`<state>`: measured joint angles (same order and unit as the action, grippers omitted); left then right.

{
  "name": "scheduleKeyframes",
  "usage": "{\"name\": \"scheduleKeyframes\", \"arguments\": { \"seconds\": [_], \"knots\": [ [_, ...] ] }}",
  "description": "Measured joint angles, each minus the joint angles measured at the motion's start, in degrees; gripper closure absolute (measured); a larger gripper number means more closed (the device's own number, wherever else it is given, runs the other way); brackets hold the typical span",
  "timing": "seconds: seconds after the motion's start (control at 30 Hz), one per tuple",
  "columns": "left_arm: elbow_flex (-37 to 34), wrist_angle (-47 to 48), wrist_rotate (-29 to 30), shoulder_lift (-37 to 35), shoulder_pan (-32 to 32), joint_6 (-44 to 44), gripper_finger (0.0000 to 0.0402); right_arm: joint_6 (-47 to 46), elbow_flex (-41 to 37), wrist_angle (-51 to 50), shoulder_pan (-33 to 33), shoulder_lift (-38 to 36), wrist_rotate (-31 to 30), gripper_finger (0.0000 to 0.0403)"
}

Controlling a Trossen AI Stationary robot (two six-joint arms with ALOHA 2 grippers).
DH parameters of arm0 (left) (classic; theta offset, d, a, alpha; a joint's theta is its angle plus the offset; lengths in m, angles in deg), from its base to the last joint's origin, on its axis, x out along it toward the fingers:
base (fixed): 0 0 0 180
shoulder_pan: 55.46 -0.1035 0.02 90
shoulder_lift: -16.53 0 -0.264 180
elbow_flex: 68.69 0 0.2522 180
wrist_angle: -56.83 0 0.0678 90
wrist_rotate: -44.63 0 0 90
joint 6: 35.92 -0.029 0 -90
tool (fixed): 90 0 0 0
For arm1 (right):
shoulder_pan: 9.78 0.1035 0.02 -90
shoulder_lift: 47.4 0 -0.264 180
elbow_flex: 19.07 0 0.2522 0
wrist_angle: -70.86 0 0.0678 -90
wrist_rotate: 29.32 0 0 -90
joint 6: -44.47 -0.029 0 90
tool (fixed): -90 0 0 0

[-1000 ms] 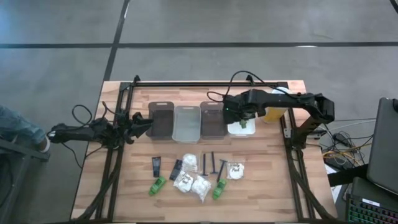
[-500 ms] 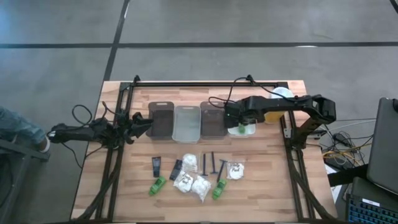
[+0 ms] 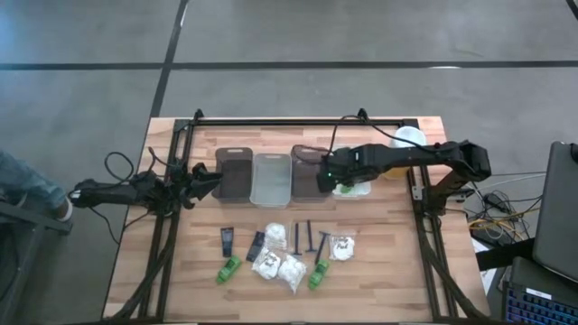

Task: Pick & Place Travel size toiletries
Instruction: Put the green shampoo into the white bin

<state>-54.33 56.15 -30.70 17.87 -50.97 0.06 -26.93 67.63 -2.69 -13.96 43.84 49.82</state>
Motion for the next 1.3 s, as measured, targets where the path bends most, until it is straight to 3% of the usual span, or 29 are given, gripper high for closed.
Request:
{"name": "scheduleKeyframes", "arguments": {
  "seconds": [0.47,0.7,1.0,1.3],
  "knots": [
    [0.0,0.0,0.0,0.0,0.0,0.0,0.0213,-14.4,0.0,0.7,13.1,0.0,7.0,0.0053],
    [0.0,0.0,0.0,0.0,0.0,0.0,0.0213,-21.1,-0.4,5.2,18.8,2.1,8.3,0.0078],
    [0.0,0.8,-0.1,0.4,0.0,0.0,0.0213,-24.4,-0.5,15.0,22.0,9.9,14.3,0.0107],
    [0.0,1.4,-0.2,0.8,0.0,0.0,0.0213,-28.8,1.2,15.9,25.5,13.7,14.6,0.0124]
  ]
}}
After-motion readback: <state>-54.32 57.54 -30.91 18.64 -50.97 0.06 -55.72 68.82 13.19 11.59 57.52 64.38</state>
